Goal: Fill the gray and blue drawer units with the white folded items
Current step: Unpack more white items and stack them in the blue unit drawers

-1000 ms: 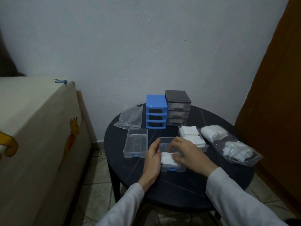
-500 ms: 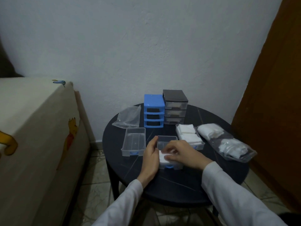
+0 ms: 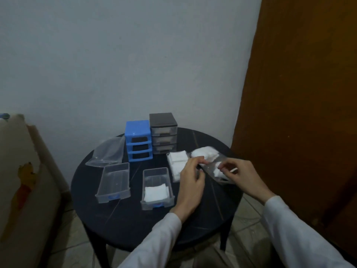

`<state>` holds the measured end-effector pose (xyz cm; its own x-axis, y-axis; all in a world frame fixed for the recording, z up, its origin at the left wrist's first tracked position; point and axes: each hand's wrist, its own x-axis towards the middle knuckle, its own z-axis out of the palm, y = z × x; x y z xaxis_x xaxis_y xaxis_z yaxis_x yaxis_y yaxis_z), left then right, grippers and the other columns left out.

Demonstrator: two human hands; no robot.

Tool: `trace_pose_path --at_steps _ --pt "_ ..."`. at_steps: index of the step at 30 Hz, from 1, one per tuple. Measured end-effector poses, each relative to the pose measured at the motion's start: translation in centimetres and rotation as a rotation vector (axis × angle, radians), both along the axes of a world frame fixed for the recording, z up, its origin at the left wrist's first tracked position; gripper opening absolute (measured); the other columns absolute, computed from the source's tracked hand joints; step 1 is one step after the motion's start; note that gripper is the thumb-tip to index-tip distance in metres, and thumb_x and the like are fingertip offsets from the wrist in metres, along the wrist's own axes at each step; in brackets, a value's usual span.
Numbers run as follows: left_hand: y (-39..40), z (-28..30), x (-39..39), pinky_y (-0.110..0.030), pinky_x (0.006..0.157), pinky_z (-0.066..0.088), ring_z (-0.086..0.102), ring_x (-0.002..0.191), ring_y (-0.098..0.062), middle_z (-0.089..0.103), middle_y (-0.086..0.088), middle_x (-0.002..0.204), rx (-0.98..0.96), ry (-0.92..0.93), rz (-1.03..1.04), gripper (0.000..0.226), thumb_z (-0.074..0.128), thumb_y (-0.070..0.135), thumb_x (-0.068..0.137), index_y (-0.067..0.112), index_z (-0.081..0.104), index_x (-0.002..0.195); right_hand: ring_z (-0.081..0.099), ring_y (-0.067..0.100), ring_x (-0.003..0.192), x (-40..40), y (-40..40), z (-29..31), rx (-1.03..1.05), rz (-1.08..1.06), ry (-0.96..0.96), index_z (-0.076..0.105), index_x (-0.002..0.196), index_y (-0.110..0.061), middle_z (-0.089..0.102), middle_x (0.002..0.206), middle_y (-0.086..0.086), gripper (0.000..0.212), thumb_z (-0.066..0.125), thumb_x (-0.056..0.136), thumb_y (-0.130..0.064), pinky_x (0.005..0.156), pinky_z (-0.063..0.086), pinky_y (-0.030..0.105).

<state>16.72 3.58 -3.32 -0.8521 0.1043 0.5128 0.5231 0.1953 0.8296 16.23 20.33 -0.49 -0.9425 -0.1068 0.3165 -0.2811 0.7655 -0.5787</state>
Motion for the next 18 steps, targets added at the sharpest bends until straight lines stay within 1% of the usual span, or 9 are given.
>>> trace_pose_path --at_steps 3,4,7,8,10,12,14,16,18 --pt "3.1 -0.6 -1.2 -0.015 0.101 0.035 0.045 0.117 0.003 0.056 0.004 0.120 -0.069 0.000 -0.070 0.025 0.051 -0.001 0.088 0.019 0.060 0.099 0.059 0.001 0.078 0.5 2.7 -1.0 -0.070 -0.128 -0.022 0.065 0.089 -0.018 0.063 0.086 -0.005 0.012 0.057 0.089 -0.009 0.063 0.046 0.007" --pt "3.9 -0.8 -1.6 -0.015 0.102 0.032 0.042 0.119 0.004 0.054 0.004 0.123 -0.115 -0.003 -0.092 0.023 0.051 0.000 0.088 0.019 0.061 0.099 0.059 0.002 0.078 0.7 3.4 -1.4 -0.083 -0.158 -0.028 0.064 0.090 -0.018 0.063 0.085 -0.005 0.012 0.057 0.089 -0.009 0.062 0.047 0.008" --pt "5.9 -1.6 -3.0 -0.007 0.101 0.022 0.033 0.125 0.004 0.047 0.004 0.133 -0.255 0.015 -0.121 0.020 0.052 0.006 0.090 0.019 0.063 0.102 0.059 0.004 0.079 0.7 4.8 -2.5 -0.127 -0.221 -0.054 0.064 0.094 -0.012 0.062 0.087 -0.002 0.012 0.056 0.088 -0.006 0.061 0.048 0.013" --pt "6.4 -1.9 -3.4 -0.009 0.104 0.023 0.031 0.128 0.001 0.045 0.002 0.136 -0.287 0.026 -0.122 0.021 0.052 0.007 0.091 0.019 0.063 0.104 0.059 0.006 0.080 0.6 5.0 -2.8 -0.141 -0.231 -0.063 0.064 0.096 -0.011 0.062 0.088 0.000 0.012 0.057 0.088 -0.005 0.061 0.048 0.014" --pt "7.1 -2.6 -4.0 -0.021 0.111 0.023 0.028 0.137 -0.007 0.041 0.000 0.143 -0.332 0.003 -0.136 0.028 0.049 0.005 0.092 0.021 0.062 0.110 0.060 0.010 0.080 0.1 5.2 -3.4 -0.163 -0.251 -0.081 0.064 0.097 -0.011 0.063 0.090 0.002 0.013 0.058 0.086 -0.005 0.062 0.048 0.013" --pt "7.3 -3.2 -4.4 -0.024 0.112 0.022 0.028 0.139 -0.010 0.040 0.000 0.146 -0.343 -0.035 -0.138 0.038 0.048 0.002 0.091 0.024 0.058 0.121 0.060 0.011 0.081 -0.3 5.1 -4.0 -0.194 -0.261 -0.089 0.064 0.098 -0.011 0.063 0.090 0.001 0.015 0.061 0.085 -0.006 0.064 0.047 0.012" --pt "7.4 -3.6 -4.5 -0.026 0.114 0.024 0.031 0.137 -0.009 0.040 0.001 0.145 -0.334 -0.048 -0.118 0.045 0.048 0.001 0.091 0.024 0.054 0.128 0.058 0.005 0.080 -0.8 4.8 -4.5 -0.214 -0.267 -0.083 0.063 0.101 -0.012 0.062 0.090 -0.001 0.016 0.063 0.085 -0.010 0.064 0.046 0.010" --pt "7.3 -3.9 -4.6 -0.029 0.114 0.028 0.035 0.135 -0.008 0.043 0.001 0.143 -0.305 -0.062 -0.105 0.047 0.049 -0.001 0.089 0.022 0.053 0.130 0.056 0.002 0.077 -1.3 4.4 -4.9 -0.232 -0.281 -0.075 0.062 0.103 -0.013 0.061 0.088 -0.002 0.019 0.065 0.085 -0.015 0.063 0.044 0.008" --pt "7.3 -4.0 -4.7 -0.030 0.113 0.031 0.038 0.132 -0.008 0.047 0.000 0.141 -0.272 -0.085 -0.100 0.050 0.051 -0.004 0.086 0.020 0.053 0.130 0.057 0.007 0.076 -1.7 4.0 -5.2 -0.236 -0.311 -0.056 0.062 0.103 -0.012 0.061 0.087 0.000 0.020 0.067 0.084 -0.018 0.065 0.045 0.011"
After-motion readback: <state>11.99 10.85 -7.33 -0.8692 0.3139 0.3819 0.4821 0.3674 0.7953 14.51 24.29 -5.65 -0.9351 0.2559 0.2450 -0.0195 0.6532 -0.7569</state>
